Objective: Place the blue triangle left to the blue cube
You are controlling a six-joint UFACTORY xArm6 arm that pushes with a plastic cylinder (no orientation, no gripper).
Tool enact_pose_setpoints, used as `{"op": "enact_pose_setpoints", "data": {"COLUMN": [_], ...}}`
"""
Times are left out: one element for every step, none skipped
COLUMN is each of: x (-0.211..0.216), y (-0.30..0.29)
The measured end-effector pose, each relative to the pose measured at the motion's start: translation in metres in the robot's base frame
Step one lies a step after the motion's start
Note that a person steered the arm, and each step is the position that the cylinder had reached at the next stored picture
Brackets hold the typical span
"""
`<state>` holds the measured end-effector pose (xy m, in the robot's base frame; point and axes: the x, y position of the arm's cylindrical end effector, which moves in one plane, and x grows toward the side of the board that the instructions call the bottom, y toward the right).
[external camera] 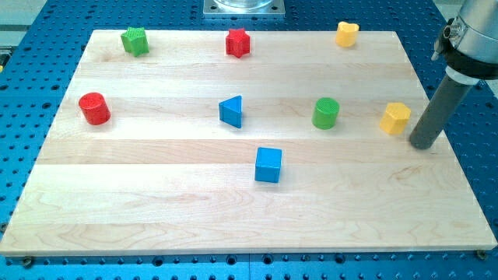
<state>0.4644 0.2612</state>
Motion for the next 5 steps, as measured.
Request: {"op": "enact_pose_setpoints", "data": {"x": [0.017, -0.006, -0.023, -0.055, -0.059], "y": [-0.094, -0.169, -0.223, -0.229, -0.266]}}
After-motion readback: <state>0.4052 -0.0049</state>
